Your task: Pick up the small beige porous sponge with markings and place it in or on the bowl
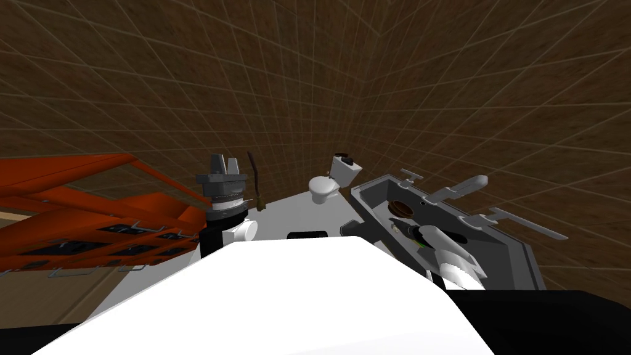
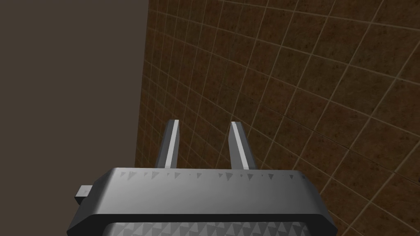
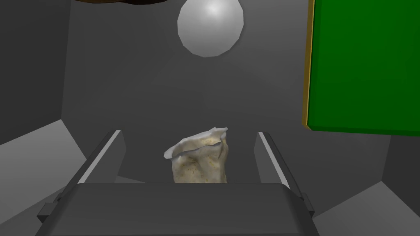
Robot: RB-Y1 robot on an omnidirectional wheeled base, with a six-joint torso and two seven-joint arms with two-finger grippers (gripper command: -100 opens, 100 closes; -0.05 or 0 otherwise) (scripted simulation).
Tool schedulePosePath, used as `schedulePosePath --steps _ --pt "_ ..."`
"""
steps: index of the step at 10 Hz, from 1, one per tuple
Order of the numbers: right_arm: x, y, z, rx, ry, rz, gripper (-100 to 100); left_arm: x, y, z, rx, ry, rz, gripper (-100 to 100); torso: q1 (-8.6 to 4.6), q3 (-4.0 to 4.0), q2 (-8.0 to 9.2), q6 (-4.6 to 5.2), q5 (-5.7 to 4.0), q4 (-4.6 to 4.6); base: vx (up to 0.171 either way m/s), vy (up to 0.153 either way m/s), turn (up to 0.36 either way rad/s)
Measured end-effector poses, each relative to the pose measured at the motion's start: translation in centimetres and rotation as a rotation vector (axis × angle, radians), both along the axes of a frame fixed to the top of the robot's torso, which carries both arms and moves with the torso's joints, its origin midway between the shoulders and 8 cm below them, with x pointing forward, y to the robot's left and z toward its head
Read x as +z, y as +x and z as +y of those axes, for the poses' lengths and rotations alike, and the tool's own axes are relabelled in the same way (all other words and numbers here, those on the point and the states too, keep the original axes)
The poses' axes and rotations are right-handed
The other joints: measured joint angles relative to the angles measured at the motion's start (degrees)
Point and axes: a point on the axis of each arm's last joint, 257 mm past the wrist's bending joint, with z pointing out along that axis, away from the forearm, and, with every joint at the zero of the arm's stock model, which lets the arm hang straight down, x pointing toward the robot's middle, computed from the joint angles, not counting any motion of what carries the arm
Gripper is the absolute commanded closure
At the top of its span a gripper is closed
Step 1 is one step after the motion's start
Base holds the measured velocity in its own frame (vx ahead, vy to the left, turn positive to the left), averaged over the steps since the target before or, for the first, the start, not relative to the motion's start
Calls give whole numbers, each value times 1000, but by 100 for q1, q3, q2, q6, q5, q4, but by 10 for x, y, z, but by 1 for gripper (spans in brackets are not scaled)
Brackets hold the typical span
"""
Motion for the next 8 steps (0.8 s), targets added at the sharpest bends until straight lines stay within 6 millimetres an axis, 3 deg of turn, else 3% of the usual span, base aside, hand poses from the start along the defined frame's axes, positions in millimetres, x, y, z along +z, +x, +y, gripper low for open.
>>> schedulePosePath --steps 3,4,8 --pt "-5 7 0 16 11 -6 -100 0 0 0 0 0 0 0 2 -2 -4 0 0 -1 21 18 -29" --pt "-6 7 0 19 10 -4 100 0 0 0 0 0 0 0 -2 1 1 0 0 0 0 0 0" --pt "-6 7 0 18 10 -5 100 0 0 0 0 0 0 0 -5 3 5 -2 -1 1 0 0 0"
